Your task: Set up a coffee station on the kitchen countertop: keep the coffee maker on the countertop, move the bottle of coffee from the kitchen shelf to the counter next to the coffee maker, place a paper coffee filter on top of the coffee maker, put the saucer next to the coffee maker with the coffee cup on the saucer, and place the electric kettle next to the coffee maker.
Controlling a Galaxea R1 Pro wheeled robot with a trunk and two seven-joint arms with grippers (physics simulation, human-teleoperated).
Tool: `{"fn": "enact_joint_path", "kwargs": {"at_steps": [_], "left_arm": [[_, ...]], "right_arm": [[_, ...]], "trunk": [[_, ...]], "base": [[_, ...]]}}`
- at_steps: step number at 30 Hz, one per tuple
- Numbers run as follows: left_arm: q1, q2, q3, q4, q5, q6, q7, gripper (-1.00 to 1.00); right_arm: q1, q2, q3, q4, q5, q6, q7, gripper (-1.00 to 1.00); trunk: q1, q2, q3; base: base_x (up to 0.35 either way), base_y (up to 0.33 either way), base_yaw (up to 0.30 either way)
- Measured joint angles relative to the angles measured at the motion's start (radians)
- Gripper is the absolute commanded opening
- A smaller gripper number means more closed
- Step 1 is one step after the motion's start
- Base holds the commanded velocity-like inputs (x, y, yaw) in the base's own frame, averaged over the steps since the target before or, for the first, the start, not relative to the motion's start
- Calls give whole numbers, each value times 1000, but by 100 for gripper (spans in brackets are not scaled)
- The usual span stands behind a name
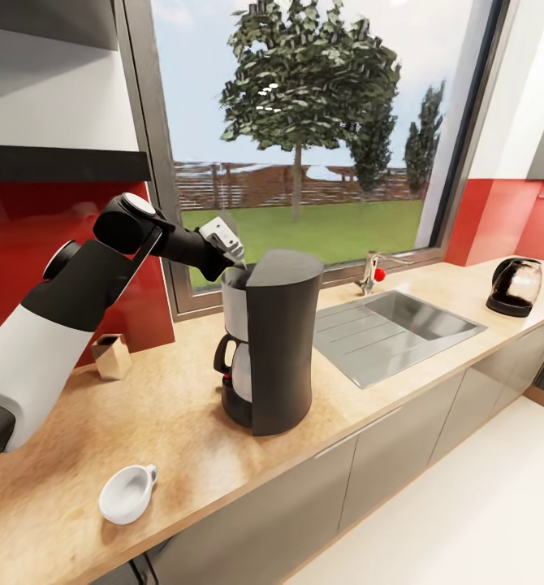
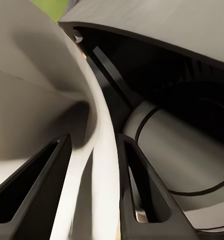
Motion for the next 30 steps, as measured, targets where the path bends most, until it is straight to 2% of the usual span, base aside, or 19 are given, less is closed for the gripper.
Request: {"fn": "enact_joint_path", "kwargs": {"at_steps": [20, 30], "left_arm": [[0, 0, 0, -1, 0, 0, 0, -100], [0, 0, 0, -8, 1, -2, -50, -100]], "right_arm": [[0, 0, 0, 0, 0, 0, 0, 100], [0, 0, 0, 0, 0, 0, 0, 100]], "trunk": [[0, 0, -9], [0, 0, -15]], "base": [[0, 0, 3], [0, 0, 32]]}}
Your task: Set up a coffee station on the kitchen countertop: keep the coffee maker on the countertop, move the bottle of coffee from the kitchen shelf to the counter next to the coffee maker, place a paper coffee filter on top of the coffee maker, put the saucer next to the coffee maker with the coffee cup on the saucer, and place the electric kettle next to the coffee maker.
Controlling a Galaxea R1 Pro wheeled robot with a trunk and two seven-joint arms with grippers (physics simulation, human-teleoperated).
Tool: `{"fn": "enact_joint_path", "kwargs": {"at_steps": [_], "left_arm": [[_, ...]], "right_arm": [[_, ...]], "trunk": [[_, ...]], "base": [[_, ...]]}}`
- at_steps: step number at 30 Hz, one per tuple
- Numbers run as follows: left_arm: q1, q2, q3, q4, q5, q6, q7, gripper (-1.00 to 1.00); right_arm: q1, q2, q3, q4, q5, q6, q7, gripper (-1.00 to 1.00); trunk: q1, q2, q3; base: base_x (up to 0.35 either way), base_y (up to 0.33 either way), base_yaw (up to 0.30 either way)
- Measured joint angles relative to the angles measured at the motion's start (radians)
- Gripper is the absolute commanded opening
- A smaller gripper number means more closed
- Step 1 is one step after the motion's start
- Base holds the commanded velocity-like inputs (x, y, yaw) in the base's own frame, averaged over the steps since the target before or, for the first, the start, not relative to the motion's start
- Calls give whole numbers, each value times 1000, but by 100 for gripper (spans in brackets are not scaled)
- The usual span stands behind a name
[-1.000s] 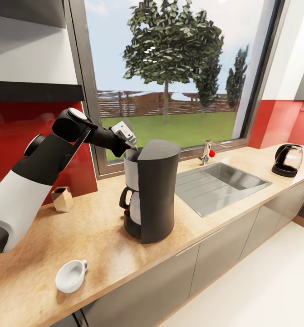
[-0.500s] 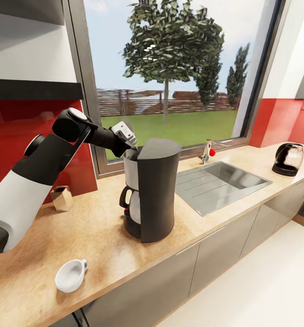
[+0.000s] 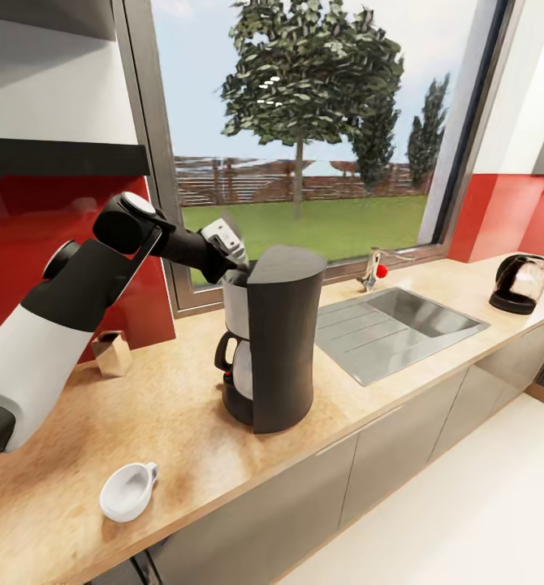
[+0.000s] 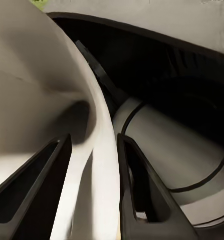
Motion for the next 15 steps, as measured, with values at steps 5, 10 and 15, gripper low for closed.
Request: {"fn": "enact_joint_path", "kwargs": {"at_steps": [5, 10, 15], "left_arm": [[0, 0, 1, -14, 0, 1, -12, -100], [0, 0, 1, -19, 0, 1, -19, -100], [0, 0, 1, -20, 0, 1, -22, -100]], "right_arm": [[0, 0, 0, 0, 0, 0, 0, 100], [0, 0, 0, 0, 0, 0, 0, 100], [0, 0, 0, 0, 0, 0, 0, 100]], "trunk": [[0, 0, 0], [0, 0, 0], [0, 0, 0]], "base": [[0, 0, 2], [0, 0, 0], [0, 0, 0]]}}
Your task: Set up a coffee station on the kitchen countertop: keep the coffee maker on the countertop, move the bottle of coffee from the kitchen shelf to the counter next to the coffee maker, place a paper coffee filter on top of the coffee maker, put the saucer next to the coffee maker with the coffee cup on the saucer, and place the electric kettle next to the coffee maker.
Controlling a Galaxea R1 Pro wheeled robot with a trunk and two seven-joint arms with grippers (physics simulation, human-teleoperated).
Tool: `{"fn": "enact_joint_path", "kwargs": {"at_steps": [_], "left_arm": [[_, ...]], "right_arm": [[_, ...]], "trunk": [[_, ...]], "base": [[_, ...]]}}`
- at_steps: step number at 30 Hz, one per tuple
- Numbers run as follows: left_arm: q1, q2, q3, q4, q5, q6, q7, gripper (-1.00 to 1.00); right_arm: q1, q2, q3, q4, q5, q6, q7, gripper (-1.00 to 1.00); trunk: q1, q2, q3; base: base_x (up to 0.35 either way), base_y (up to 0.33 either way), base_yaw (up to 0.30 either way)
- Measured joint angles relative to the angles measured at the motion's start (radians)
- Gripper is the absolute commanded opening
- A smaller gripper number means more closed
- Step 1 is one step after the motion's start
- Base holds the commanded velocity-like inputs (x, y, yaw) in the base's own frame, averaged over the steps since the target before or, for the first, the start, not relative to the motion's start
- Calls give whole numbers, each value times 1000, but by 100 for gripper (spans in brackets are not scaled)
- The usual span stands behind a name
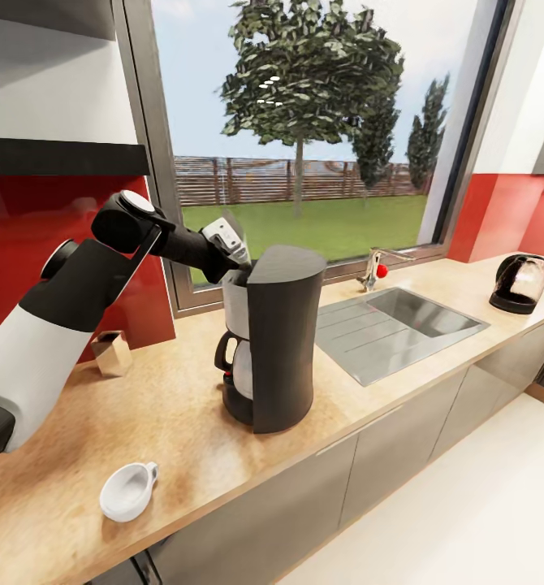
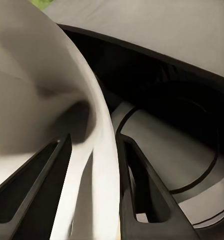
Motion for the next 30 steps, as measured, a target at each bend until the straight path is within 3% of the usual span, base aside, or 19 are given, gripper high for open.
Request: {"fn": "enact_joint_path", "kwargs": {"at_steps": [14, 15, 30], "left_arm": [[0, 0, 0, 3, 0, -2, -14, -100], [0, 0, 0, 3, 0, -2, -14, 100], [-1, 0, 3, 4, -17, -17, -11, 100]], "right_arm": [[0, 0, 0, 0, 0, 0, 0, 100], [0, 0, 0, 0, 0, 0, 0, 100], [0, 0, 0, 0, 0, 0, 0, 100]], "trunk": [[0, 0, 0], [0, 0, 0], [0, 0, 0]], "base": [[0, 0, 0], [0, 0, 0], [0, 0, 0]]}}
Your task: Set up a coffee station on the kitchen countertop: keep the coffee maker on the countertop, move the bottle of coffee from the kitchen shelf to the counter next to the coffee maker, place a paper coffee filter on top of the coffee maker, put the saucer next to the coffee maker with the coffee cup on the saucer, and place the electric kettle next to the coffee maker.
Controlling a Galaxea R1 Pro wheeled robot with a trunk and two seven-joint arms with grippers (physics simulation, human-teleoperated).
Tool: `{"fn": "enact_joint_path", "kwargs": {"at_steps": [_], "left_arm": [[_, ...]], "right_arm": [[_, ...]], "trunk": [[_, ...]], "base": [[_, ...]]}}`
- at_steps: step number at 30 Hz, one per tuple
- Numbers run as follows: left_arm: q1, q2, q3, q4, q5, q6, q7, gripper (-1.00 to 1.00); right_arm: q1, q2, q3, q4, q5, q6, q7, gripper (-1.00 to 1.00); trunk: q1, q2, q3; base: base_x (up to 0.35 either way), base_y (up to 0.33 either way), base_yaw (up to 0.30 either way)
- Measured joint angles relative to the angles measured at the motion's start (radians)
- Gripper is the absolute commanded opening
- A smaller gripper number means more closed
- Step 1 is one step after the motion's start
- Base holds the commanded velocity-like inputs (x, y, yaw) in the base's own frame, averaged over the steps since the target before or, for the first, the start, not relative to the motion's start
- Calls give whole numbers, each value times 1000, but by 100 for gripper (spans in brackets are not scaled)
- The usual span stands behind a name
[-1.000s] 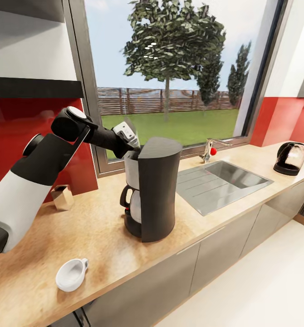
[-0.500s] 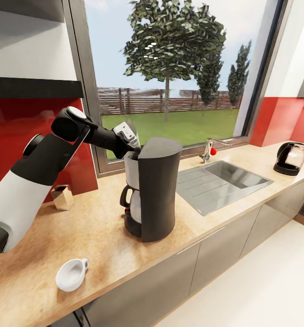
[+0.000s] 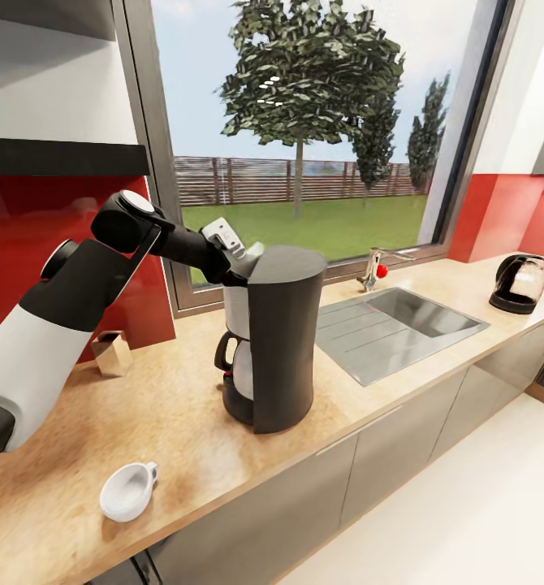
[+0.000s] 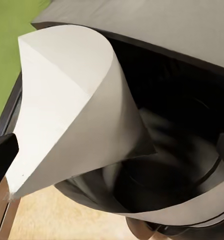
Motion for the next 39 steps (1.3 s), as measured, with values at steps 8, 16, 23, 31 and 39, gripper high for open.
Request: {"fn": "enact_joint_path", "kwargs": {"at_steps": [8, 16, 23, 31, 39], "left_arm": [[0, 0, 0, -1, 6, 5, -1, 100], [0, 0, 1, -2, 9, 9, -2, 100], [1, 1, 4, -2, 14, 13, -3, 100], [1, 2, 8, -2, 14, 14, -3, 100], [1, 4, 12, -2, 13, 12, -2, 100]], "right_arm": [[0, 0, 0, 0, 0, 0, 0, 100], [0, 0, 0, 0, 0, 0, 0, 100], [0, 0, 0, 0, 0, 0, 0, 100], [0, 0, 0, 0, 0, 0, 0, 100], [0, 0, 1, 0, 0, 0, 0, 100]], "trunk": [[0, 0, 0], [0, 0, 0], [0, 0, 0], [0, 0, 0], [0, 0, 0]], "base": [[0, 0, 0], [0, 0, 0], [0, 0, 0], [0, 0, 0], [0, 0, 0]]}}
